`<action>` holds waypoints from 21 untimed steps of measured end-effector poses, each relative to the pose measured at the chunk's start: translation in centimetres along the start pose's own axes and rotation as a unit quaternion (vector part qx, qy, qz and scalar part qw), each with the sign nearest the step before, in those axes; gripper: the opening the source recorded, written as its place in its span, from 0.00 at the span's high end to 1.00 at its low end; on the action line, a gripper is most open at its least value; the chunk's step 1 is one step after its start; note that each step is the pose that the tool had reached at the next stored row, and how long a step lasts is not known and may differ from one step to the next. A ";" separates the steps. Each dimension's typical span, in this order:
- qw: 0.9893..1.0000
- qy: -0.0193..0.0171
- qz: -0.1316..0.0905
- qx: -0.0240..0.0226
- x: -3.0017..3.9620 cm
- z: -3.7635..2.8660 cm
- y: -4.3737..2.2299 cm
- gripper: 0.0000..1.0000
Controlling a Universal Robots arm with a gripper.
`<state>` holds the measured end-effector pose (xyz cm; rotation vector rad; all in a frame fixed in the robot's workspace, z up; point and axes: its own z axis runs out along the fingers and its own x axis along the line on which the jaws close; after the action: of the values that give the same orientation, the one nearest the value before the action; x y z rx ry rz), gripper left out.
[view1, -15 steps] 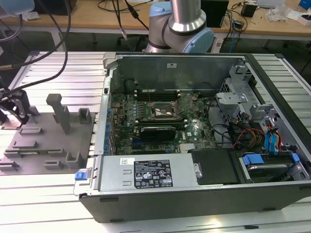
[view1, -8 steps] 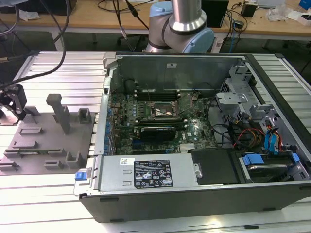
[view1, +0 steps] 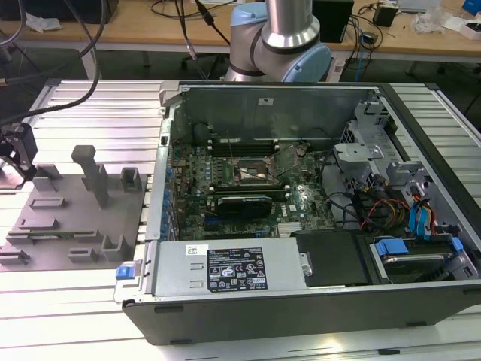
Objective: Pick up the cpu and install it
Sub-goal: 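Pick up the cpu and move it towards the insertion slot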
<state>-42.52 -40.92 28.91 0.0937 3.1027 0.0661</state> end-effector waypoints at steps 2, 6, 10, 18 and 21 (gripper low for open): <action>1.000 0.000 0.000 0.000 -0.01 -0.29 0.01 0.45; 1.000 0.000 0.000 0.000 -0.03 -0.94 0.04 0.45; 1.000 0.000 0.000 0.000 -0.05 -1.55 0.07 0.45; 1.000 0.000 0.000 0.000 -0.12 -3.30 0.15 0.45; 1.000 0.000 0.000 0.000 -0.15 -4.12 0.19 0.45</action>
<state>-42.52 -40.91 33.04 0.0936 3.1027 0.0661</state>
